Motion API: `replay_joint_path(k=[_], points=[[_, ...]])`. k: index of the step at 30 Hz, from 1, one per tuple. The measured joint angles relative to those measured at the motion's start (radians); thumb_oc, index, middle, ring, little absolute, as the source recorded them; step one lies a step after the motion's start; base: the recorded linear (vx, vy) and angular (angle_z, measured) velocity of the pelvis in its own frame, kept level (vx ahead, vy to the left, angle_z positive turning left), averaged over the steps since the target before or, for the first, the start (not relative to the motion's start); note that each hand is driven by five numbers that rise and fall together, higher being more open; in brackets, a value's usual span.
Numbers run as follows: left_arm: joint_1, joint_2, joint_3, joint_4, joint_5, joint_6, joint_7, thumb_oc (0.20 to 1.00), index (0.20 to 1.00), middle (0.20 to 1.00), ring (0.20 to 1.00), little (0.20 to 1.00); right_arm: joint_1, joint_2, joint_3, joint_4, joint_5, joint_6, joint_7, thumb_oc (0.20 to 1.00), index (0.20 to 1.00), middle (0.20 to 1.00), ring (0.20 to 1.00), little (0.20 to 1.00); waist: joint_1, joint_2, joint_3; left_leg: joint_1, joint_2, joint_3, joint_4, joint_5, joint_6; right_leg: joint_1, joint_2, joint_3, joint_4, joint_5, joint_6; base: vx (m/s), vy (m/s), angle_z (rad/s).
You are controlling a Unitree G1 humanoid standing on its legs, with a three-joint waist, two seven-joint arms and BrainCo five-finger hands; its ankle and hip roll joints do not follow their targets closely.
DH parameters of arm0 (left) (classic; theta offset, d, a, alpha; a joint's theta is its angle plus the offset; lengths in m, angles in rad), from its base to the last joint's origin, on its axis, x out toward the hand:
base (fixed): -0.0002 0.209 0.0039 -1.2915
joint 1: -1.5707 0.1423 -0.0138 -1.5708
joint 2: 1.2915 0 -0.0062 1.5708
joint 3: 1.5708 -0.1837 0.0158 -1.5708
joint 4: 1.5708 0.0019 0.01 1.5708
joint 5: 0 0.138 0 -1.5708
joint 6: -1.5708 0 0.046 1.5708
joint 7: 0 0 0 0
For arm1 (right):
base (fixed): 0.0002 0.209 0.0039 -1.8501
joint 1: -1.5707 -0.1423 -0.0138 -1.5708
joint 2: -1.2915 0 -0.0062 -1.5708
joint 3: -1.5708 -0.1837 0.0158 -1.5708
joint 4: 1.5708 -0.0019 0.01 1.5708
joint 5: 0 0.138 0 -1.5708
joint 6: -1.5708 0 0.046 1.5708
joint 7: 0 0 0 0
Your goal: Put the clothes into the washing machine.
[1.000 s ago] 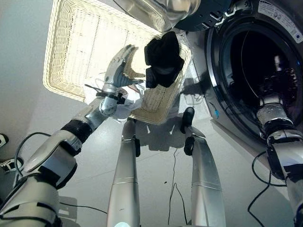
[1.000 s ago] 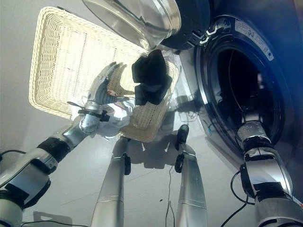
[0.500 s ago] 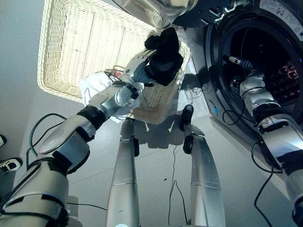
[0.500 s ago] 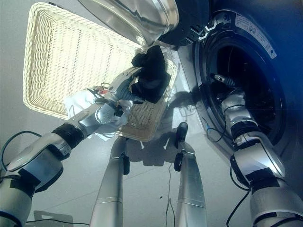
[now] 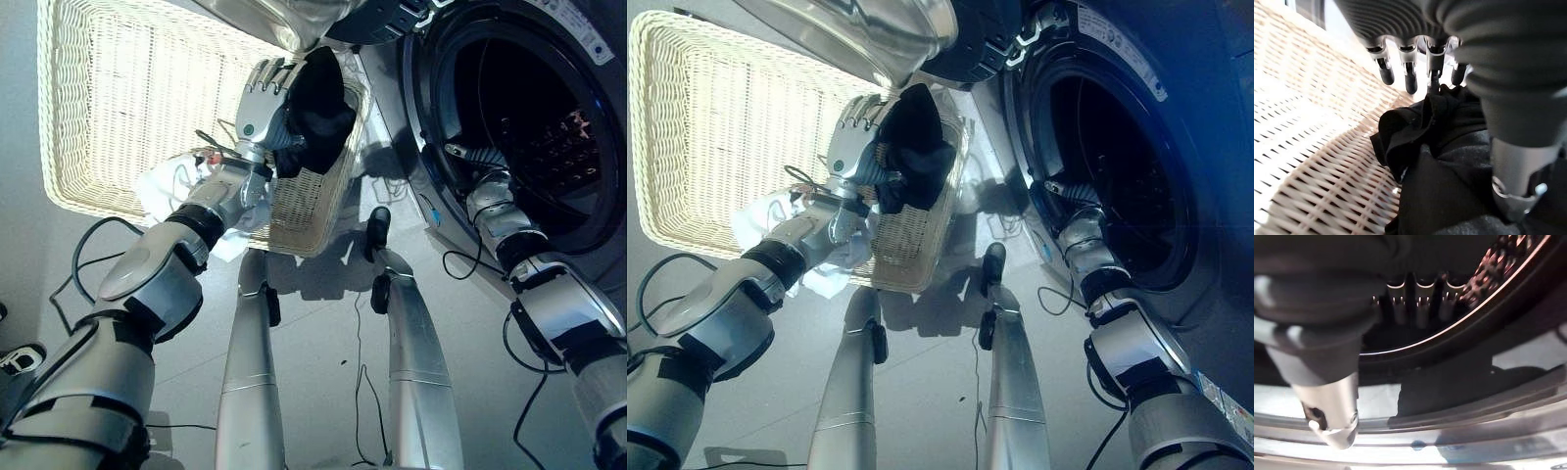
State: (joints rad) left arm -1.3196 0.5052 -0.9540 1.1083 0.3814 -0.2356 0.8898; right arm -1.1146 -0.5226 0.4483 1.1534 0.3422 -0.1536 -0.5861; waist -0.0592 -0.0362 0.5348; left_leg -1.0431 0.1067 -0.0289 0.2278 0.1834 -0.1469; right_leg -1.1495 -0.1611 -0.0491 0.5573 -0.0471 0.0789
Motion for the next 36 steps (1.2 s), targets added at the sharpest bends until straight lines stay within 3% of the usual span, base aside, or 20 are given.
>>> replay_joint_path(k=[10, 20, 21, 22, 23, 29, 36], points=[[-0.008, -0.012, 0.015, 0.025, -0.002, -0.035, -0.063, 1.000, 1.000, 1.000, 1.000, 1.000, -0.005, 0.004, 0.020, -0.020, -0.018, -0.002, -0.018, 1.000, 1.000, 1.000, 1.000, 1.000, -0.006, -0.005, -0.003, 0.000, -0.001, 0.013, -0.006, 0.000, 0.005, 0.004, 0.003, 0.012, -0.031, 0.020, 0.010, 0.00, 0.003, -0.01], [-0.028, -0.004, 0.033, 0.022, -0.044, -0.048, -0.196, 1.000, 1.000, 1.000, 1.000, 1.000, -0.003, 0.005, 0.034, -0.032, -0.019, -0.019, -0.029, 1.000, 1.000, 1.000, 1.000, 1.000, -0.006, -0.025, -0.015, -0.002, -0.001, 0.014, -0.006, -0.002, 0.013, 0.006, 0.003, 0.013, -0.047, 0.025, 0.020, 0.00, 0.000, 0.00], [-0.028, -0.005, 0.033, 0.022, -0.051, -0.052, -0.204, 0.956, 0.956, 0.956, 0.956, 0.956, -0.003, 0.006, 0.034, -0.034, -0.019, -0.019, -0.034, 1.000, 1.000, 1.000, 1.000, 1.000, -0.006, -0.029, -0.020, -0.005, -0.001, 0.014, -0.006, -0.002, 0.013, 0.006, 0.003, 0.013, -0.051, 0.028, 0.020, 0.00, 0.000, 0.00], [-0.029, -0.005, 0.034, 0.022, -0.051, -0.055, -0.208, 0.831, 0.831, 0.831, 0.831, 0.831, -0.003, 0.006, 0.034, -0.035, -0.019, -0.019, -0.035, 1.000, 1.000, 1.000, 1.000, 1.000, -0.006, -0.032, -0.022, -0.006, -0.001, 0.014, -0.006, -0.001, 0.014, 0.006, 0.003, 0.013, -0.054, 0.029, 0.021, 0.00, 0.000, 0.00], [-0.029, -0.004, 0.034, 0.022, -0.051, -0.059, -0.215, 0.200, 0.200, 0.200, 0.200, 0.200, -0.003, 0.006, 0.034, -0.039, -0.019, -0.019, -0.036, 1.000, 1.000, 1.000, 1.000, 1.000, -0.006, -0.035, -0.026, -0.009, -0.001, 0.014, -0.006, 0.000, 0.015, 0.006, 0.004, 0.013, -0.059, 0.032, 0.022, 0.00, 0.000, 0.00], [-0.038, -0.004, 0.035, 0.011, -0.085, -0.085, -0.277, 0.200, 0.200, 0.200, 0.200, 0.200, -0.002, 0.014, 0.034, -0.050, -0.033, -0.019, -0.048, 1.000, 1.000, 1.000, 1.000, 1.000, -0.004, -0.058, -0.041, -0.017, -0.005, 0.014, -0.005, 0.002, 0.021, 0.007, 0.001, 0.013, -0.073, 0.043, 0.027, 0.00, 0.000, 0.00], [-0.038, -0.004, 0.037, 0.015, -0.086, -0.084, -0.274, 0.200, 0.200, 0.200, 0.200, 0.200, 0.000, 0.015, 0.034, -0.065, -0.038, -0.019, -0.061, 1.000, 1.000, 1.000, 1.000, 1.000, -0.005, -0.058, -0.042, -0.017, -0.005, 0.014, -0.004, 0.004, 0.023, 0.008, 0.001, 0.013, -0.072, 0.046, 0.027, 0.00, 0.000, 0.00]])
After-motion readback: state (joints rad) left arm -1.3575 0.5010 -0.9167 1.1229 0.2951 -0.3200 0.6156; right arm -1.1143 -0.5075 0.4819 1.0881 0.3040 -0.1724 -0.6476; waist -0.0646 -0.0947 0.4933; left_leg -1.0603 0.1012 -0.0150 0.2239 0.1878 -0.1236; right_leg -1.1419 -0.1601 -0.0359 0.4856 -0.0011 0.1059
